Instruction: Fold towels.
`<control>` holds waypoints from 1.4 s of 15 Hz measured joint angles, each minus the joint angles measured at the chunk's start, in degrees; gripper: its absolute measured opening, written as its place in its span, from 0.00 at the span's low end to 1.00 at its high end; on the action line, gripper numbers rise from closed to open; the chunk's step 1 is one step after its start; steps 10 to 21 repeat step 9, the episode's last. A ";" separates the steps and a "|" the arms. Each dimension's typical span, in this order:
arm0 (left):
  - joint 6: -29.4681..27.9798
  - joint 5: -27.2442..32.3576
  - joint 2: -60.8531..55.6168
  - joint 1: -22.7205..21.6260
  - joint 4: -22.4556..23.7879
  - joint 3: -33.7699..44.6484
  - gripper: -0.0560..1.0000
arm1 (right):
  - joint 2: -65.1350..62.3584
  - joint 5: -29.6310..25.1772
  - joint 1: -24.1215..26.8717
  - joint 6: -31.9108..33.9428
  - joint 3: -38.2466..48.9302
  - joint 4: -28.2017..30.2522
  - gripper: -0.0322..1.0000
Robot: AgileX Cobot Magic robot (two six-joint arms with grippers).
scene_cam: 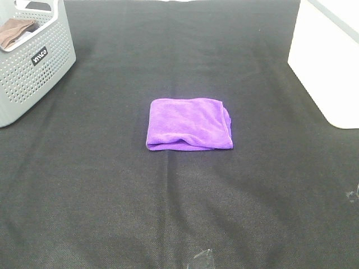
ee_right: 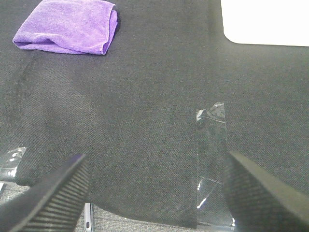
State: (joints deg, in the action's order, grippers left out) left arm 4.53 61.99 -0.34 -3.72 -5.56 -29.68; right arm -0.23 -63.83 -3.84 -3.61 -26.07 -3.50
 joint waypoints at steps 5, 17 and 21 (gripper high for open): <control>0.00 0.00 0.00 0.00 0.00 0.00 0.77 | 0.00 0.00 0.00 0.00 0.00 0.00 0.74; 0.00 0.00 0.00 0.00 0.00 0.00 0.77 | 0.00 0.00 0.00 0.00 0.00 -0.11 0.74; 0.00 0.00 0.00 0.00 0.00 0.00 0.77 | 0.00 0.00 0.00 0.00 0.00 -0.11 0.74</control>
